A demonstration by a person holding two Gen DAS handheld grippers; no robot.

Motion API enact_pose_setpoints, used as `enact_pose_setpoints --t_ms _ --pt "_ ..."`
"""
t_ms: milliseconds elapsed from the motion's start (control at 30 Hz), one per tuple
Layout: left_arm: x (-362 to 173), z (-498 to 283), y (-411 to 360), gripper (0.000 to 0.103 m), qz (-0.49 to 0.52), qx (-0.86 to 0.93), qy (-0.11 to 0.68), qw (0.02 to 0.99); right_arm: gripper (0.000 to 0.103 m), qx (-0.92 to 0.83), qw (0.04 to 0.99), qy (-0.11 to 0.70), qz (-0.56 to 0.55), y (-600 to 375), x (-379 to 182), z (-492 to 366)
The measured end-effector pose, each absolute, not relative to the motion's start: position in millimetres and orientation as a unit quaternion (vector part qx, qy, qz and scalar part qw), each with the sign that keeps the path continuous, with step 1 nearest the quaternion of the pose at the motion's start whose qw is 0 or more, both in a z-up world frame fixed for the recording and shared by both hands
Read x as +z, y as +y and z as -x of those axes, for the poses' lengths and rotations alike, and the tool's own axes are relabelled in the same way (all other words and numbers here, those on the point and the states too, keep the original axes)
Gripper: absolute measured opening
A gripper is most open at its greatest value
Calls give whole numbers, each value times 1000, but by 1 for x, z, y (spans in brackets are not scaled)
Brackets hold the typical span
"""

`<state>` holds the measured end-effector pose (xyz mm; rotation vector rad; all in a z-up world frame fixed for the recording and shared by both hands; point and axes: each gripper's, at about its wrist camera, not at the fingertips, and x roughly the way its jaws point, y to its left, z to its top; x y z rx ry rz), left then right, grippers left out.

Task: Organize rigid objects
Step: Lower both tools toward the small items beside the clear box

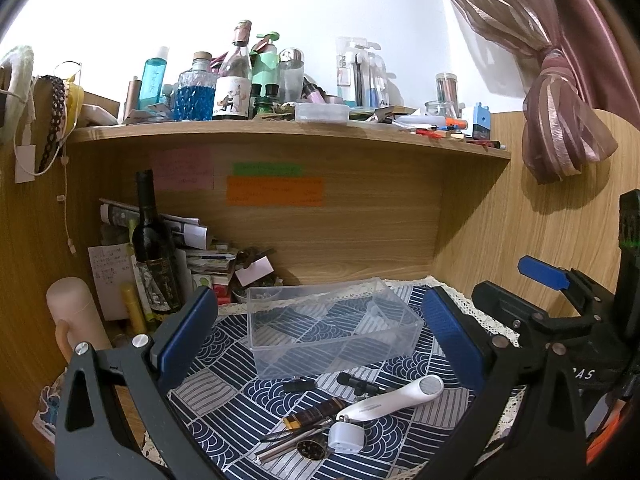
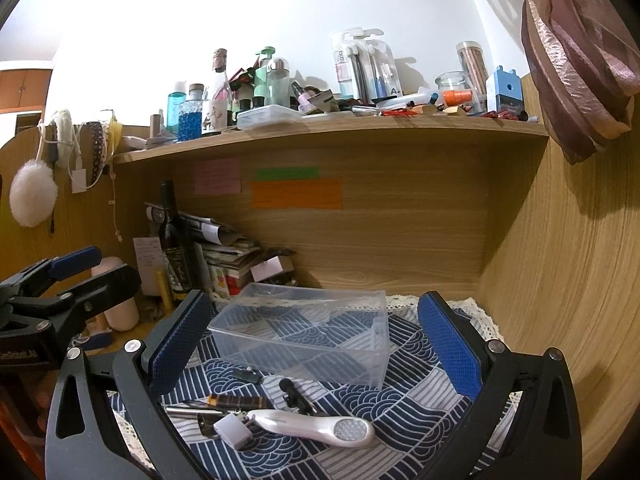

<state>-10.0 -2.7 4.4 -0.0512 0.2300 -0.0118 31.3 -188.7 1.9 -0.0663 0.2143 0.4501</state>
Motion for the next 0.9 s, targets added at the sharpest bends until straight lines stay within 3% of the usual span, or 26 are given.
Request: enact_pose_setpoints --t_ms 567,667,900 --pt "-15 -7 22 103 38 12 162 986 103 227 960 159 39 -191 -20 -56" --pt "-35 -15 32 92 45 24 201 978 103 219 956 189 44 -193 -36 -68" --pt "-86 -26 38 75 63 25 280 958 101 236 932 267 62 -183 -78 -82"
